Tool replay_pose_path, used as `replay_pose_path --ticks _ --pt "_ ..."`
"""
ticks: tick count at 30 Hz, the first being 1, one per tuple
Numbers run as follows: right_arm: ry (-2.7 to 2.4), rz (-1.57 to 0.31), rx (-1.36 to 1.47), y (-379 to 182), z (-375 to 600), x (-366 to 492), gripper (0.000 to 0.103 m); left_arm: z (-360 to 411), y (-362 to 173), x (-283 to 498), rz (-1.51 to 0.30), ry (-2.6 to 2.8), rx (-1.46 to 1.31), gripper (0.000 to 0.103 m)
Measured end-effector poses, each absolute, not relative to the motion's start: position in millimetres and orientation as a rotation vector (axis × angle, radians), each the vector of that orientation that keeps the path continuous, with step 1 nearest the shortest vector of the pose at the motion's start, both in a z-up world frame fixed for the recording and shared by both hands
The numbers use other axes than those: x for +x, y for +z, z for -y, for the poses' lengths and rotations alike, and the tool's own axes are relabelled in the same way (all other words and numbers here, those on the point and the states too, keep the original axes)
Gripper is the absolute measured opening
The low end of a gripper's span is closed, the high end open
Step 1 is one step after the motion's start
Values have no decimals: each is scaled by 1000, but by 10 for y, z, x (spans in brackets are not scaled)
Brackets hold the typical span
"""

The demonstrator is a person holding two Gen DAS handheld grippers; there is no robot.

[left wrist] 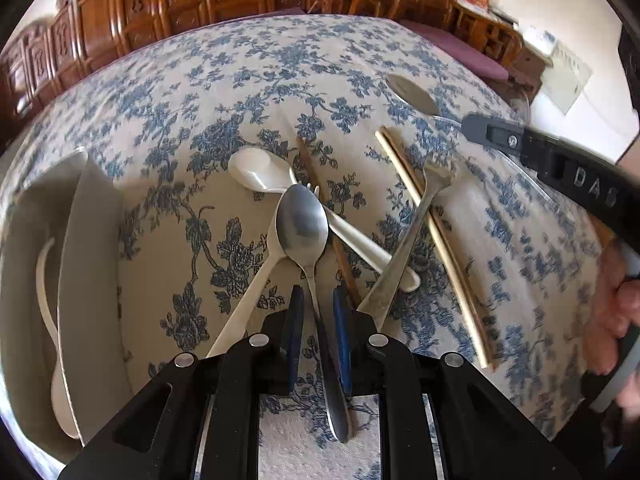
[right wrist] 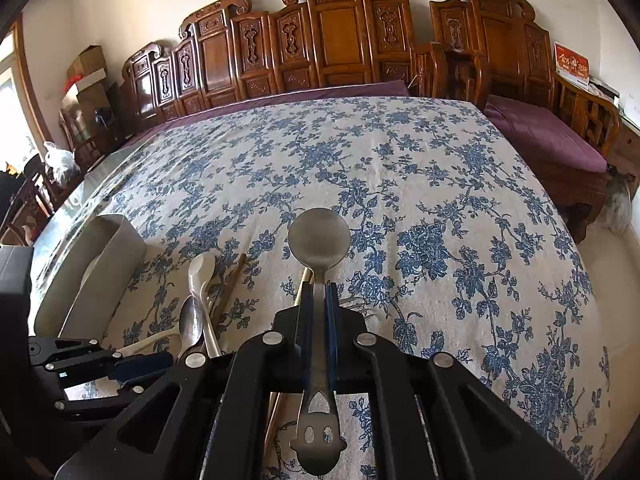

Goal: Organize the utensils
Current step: 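Grasp a metal spoon from the pile with the left tool, then carry the metal spoon over the tray and open the left tool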

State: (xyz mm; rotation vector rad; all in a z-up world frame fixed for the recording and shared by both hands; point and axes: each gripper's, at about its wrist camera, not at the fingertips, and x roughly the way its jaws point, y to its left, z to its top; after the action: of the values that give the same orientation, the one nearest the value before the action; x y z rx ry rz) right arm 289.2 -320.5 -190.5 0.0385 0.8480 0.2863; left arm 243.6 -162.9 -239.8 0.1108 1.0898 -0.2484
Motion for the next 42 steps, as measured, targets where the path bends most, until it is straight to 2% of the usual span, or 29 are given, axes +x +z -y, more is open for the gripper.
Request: replay_pose_path --ticks 2,4,6,18,30,36,42 --pt "289 -850 34 -1907 3197 2893 8 1655 -2392 2425 -1080 -245 139 13" --pt "290 -849 32 -1899 3193 2894 8 1662 -2396 2425 -1075 -248 148 4" --pt "289 -849 29 -1899 3193 2892 8 1657 -2390 2410 -1073 -252 156 2" --pt "307 -839 24 -1849 3065 2801 8 1480 -2025 2206 -991 -276 128 2" --pt "408 -789 -7 -1602 2484 2562 8 805 -1520 2140 -893 -220 83 2" --pt "455 -783 -43 -1565 2158 2472 8 401 -1475 2199 -881 -174 56 2" --pt "492 -781 -73 -1567 1922 2414 8 52 -1646 2317 -910 -127 37 2"
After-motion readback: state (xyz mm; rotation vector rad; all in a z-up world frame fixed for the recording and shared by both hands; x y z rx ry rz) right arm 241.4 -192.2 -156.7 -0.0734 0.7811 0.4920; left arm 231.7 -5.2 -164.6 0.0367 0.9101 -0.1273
